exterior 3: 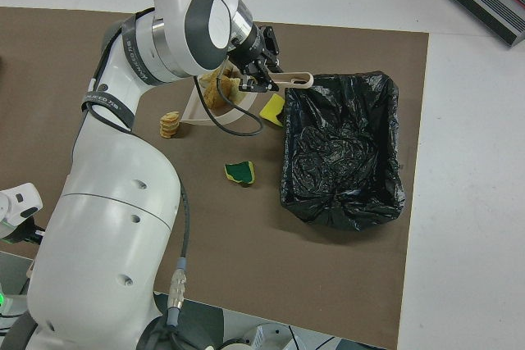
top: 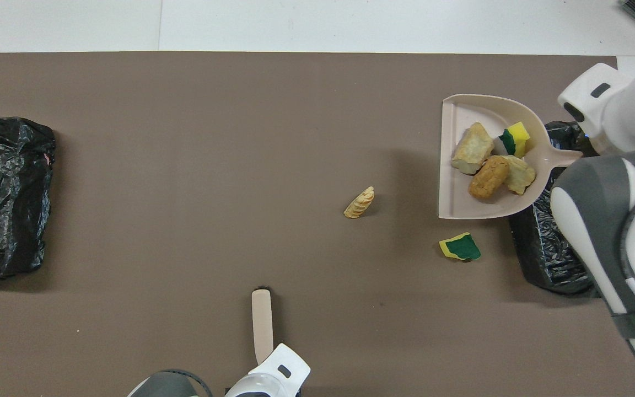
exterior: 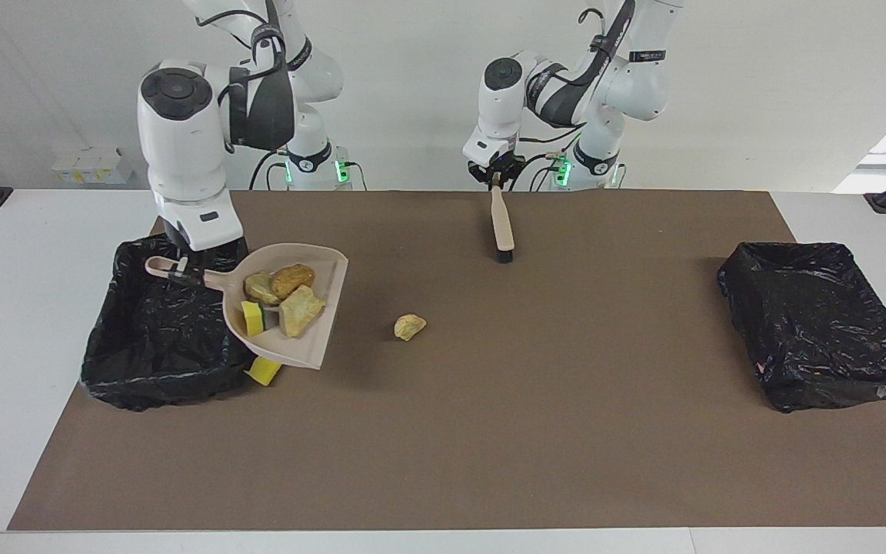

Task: Sweep and dump trash in bin
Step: 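Carry the loaded dustpan over the bin with the right gripper, then tilt the dustpan to dump trash into the bin while the left gripper withdraws, then lift the empty dustpan away from the bin with the right gripper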

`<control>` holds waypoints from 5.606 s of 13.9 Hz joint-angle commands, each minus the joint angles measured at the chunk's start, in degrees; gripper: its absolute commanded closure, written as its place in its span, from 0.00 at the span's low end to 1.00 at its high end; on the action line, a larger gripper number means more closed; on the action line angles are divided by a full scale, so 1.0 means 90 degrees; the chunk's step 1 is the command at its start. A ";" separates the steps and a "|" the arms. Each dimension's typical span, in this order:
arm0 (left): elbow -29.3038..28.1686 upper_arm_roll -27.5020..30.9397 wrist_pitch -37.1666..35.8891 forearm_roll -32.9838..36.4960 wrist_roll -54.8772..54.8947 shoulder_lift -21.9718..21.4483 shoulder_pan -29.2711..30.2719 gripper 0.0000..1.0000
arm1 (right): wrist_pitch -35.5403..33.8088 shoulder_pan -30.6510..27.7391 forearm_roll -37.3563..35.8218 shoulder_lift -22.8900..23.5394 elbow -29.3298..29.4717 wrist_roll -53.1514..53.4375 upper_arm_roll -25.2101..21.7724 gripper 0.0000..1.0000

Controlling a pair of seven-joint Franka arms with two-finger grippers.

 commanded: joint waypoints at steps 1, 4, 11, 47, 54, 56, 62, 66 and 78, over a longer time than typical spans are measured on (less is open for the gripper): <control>-0.0188 0.0094 0.0180 -0.0211 0.0030 -0.0204 -0.0109 1.00 | 0.0015 -0.0815 -0.0328 -0.0113 -0.0063 -0.0724 0.0046 1.00; -0.0169 0.0094 0.0180 -0.0230 0.0146 -0.0165 -0.0100 1.00 | 0.0424 -0.1549 -0.0699 -0.0191 -0.0257 -0.1388 0.0046 1.00; 0.0387 0.0142 0.0005 -0.0289 0.0819 0.0323 0.0202 0.00 | 0.1470 -0.1970 -0.2564 -0.0475 -0.1381 -0.1381 0.0036 1.00; 0.6452 0.0269 -0.4097 0.1225 0.5685 0.1515 0.5144 0.00 | 0.1383 -0.1082 -0.4842 -0.1813 -0.2212 -0.1322 0.0144 1.00; 0.6443 0.0260 -0.4097 0.1225 0.5752 0.1505 0.5213 0.00 | 0.1120 -0.1140 -0.2288 -0.1784 -0.1968 -0.1254 0.0124 1.00; 0.6443 0.0260 -0.4058 0.1225 0.5792 0.1505 0.5222 0.00 | 0.0867 -0.1053 -0.1466 -0.1784 -0.1968 -0.1021 0.0143 1.00; 0.6433 0.0260 -0.4058 0.1225 0.5802 0.1505 0.5223 0.00 | 0.0358 -0.0292 -0.0457 -0.1609 -0.2075 0.2284 0.0182 1.00; 0.6433 0.0260 -0.4048 0.1234 0.5802 0.1505 0.5223 0.00 | 0.0368 0.0254 0.0177 -0.1160 -0.2036 0.4717 0.0183 1.00; 0.6413 0.0260 -0.4087 0.1234 0.5821 0.1486 0.5213 0.00 | -0.0021 0.2469 0.2151 0.0469 -0.0301 1.0090 0.0192 1.00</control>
